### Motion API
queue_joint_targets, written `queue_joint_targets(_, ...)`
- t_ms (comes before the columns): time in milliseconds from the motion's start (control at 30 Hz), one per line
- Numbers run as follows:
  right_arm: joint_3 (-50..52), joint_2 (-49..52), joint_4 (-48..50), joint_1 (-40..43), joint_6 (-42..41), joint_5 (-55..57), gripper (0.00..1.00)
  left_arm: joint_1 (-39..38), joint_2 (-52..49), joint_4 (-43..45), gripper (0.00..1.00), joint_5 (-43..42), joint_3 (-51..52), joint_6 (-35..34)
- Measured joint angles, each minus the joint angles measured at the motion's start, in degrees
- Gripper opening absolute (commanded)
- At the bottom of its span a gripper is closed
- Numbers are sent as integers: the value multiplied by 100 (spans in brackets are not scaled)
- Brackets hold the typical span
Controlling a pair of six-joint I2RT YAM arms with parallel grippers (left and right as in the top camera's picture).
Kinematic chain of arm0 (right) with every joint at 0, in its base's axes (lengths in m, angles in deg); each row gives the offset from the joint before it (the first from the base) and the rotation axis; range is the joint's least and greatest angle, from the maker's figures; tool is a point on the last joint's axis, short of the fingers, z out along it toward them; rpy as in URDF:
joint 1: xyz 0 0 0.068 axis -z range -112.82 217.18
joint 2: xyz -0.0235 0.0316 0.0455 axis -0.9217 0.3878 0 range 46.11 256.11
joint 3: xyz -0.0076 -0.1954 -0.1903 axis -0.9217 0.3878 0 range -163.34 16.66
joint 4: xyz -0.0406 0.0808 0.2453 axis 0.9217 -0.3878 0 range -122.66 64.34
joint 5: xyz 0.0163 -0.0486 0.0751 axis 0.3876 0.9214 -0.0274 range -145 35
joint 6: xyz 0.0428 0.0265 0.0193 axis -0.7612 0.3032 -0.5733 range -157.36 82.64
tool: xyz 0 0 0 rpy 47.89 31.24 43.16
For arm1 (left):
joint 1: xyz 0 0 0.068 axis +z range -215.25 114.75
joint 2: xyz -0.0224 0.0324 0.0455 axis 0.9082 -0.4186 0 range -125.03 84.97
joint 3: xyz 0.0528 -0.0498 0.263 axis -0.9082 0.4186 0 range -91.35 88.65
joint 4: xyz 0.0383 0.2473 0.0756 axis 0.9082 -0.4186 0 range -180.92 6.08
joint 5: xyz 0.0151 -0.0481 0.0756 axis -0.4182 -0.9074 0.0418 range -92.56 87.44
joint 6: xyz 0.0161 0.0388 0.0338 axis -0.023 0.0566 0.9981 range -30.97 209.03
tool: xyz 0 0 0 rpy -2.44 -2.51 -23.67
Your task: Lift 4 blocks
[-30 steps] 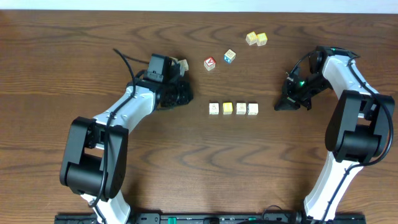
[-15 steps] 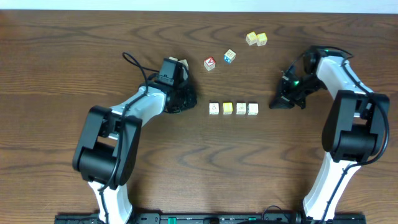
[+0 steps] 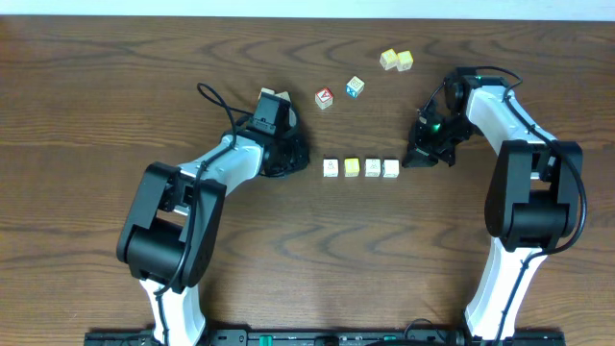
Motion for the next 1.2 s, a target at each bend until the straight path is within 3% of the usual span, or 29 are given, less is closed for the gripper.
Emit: queue_joint_targets(1200,308,0,487,-280,-136,37,1,-256,0,-11,8,-2,0,-22)
